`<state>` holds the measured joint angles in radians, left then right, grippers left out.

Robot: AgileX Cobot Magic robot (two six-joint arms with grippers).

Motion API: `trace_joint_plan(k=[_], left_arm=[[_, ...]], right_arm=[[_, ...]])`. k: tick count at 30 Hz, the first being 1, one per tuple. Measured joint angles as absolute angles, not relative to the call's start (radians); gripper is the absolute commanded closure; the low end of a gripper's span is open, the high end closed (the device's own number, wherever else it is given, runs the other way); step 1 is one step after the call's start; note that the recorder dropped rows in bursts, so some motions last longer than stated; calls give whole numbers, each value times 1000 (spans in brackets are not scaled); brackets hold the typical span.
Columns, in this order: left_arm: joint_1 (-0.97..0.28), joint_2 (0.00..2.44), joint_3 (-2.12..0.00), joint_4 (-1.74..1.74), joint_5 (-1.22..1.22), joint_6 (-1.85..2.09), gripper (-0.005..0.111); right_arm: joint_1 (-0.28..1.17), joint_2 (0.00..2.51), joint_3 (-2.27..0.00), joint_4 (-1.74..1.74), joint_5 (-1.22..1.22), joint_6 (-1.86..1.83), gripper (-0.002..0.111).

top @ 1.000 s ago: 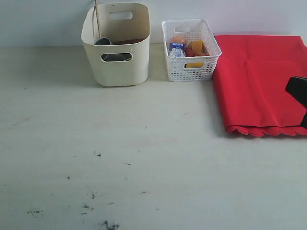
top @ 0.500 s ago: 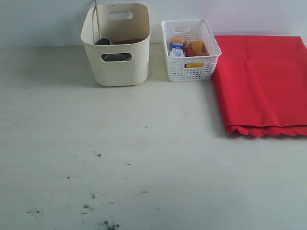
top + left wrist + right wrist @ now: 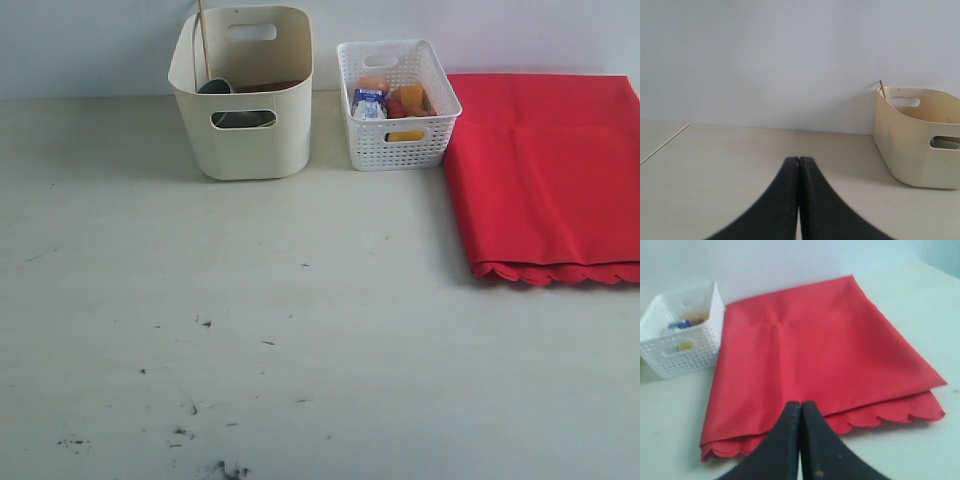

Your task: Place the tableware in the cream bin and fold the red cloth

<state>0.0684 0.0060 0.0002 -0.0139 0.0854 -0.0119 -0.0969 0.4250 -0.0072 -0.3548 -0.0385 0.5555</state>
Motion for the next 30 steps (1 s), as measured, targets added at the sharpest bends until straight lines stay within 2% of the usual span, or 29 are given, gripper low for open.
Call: trace_joint_plan(k=[7,13,20,27,30], left_arm=[[68,6,0,-14,85,-12,104],[68,6,0,-14,85,-12,104],[68,6,0,-14,85,-12,104],[68,6,0,-14,86,-12,104],[68,6,0,-14,86,-12,104]], right_arm=[[53,197,-5,-354,34,554,108],[66,80,-5,-354,112,554,108],[66,65,-5,-327,140,537,108],[66,11,-5,114,154,27,108],[66,6,-5,162,165,-40,108]])
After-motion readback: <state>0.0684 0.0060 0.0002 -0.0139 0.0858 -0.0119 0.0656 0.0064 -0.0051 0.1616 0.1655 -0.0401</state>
